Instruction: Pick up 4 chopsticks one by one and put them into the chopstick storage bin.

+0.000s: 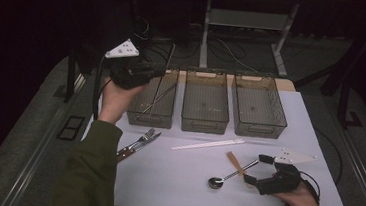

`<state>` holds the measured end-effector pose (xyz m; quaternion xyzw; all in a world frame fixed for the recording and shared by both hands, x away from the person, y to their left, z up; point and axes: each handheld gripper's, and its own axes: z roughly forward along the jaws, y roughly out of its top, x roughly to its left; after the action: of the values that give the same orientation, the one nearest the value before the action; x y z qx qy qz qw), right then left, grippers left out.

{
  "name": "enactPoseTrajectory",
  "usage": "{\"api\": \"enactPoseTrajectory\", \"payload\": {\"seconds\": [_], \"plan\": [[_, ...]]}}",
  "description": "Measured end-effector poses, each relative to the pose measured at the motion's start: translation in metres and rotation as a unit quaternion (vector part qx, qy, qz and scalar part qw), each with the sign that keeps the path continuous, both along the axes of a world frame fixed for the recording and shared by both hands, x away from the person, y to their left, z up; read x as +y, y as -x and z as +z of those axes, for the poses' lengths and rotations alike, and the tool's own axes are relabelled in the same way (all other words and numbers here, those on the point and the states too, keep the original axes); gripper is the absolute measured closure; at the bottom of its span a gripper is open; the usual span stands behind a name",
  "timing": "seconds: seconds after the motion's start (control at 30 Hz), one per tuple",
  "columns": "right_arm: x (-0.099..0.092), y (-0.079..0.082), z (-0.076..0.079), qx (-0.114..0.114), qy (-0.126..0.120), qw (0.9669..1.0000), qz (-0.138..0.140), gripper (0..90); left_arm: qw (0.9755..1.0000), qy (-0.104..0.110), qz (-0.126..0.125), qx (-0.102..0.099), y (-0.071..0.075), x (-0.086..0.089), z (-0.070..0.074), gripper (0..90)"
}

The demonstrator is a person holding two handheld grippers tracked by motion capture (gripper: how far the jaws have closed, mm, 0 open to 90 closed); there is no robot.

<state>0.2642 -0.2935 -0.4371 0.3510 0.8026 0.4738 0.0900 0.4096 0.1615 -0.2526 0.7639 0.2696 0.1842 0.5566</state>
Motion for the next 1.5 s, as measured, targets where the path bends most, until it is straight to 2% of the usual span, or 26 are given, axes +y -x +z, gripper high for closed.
{"api": "enactPoseTrajectory", "payload": {"seconds": [0.13, 0.27, 0.43, 0.53, 0.67, 0.73, 0.8, 0.9, 1.0, 1.23, 1.33, 1.4, 1.5], "plan": [[-0.001, 0.0, 0.0, 0.0, -0.002, 1.0, -0.001, 2.8, 0.9998, -0.002, 0.019, -0.008, -0.014, 0.001, 0.003, 84.2], [-0.001, 0.0, 0.0, 0.001, -0.003, 1.0, -0.002, 2.8, 0.9993, -0.007, 0.037, -0.004, -0.03, 0.003, -0.004, 84.2], [-0.002, 0.0, 0.001, -0.001, -0.004, 1.0, -0.001, 2.8, 0.9977, -0.025, 0.061, 0.017, -0.045, 0.006, -0.022, 84.2], [-0.002, 0.0, 0.001, 0.0, -0.004, 1.0, -0.002, 2.8, 0.9959, -0.045, 0.073, 0.029, -0.05, 0.009, -0.033, 84.2], [-0.003, 0.0, 0.001, 0.0, -0.005, 1.0, -0.001, 2.8, 0.9932, -0.056, 0.089, 0.049, -0.053, 0.018, -0.052, 84.2], [-0.003, 0.0, 0.001, 0.0, -0.005, 1.0, -0.002, 2.8, 0.9909, -0.069, 0.098, 0.061, -0.054, 0.021, -0.062, 84.2], [-0.003, 0.0, 0.001, 0.0, -0.005, 1.0, -0.002, 2.8, 0.9895, -0.069, 0.104, 0.073, -0.055, 0.027, -0.071, 84.2], [-0.003, 0.0, 0.001, 0.0, -0.004, 1.0, -0.003, 2.8, 0.9866, -0.08, 0.112, 0.088, -0.056, 0.032, -0.08, 84.2], [-0.003, -0.001, 0.001, 0.001, -0.004, 1.0, -0.004, 2.8, 0.9848, -0.081, 0.117, 0.099, -0.057, 0.036, -0.087, 84.2], [-0.004, -0.001, 0.001, 0.002, -0.005, 1.0, -0.005, 2.8, 0.9832, -0.07, 0.134, 0.103, -0.059, 0.04, -0.093, 84.0], [-0.004, -0.001, 0.001, 0.002, -0.005, 1.0, -0.006, 2.8, 0.9825, -0.074, 0.136, 0.104, -0.06, 0.038, -0.094, 83.8], [-0.004, -0.001, 0.001, 0.001, -0.005, 1.0, -0.005, 2.8, 0.9803, -0.081, 0.146, 0.106, -0.061, 0.036, -0.096, 82.8], [-0.004, 0.0, 0.001, 0.001, -0.005, 1.0, -0.005, 2.8, 0.9775, -0.081, 0.164, 0.104, -0.061, 0.035, -0.099, 69.2]]}}
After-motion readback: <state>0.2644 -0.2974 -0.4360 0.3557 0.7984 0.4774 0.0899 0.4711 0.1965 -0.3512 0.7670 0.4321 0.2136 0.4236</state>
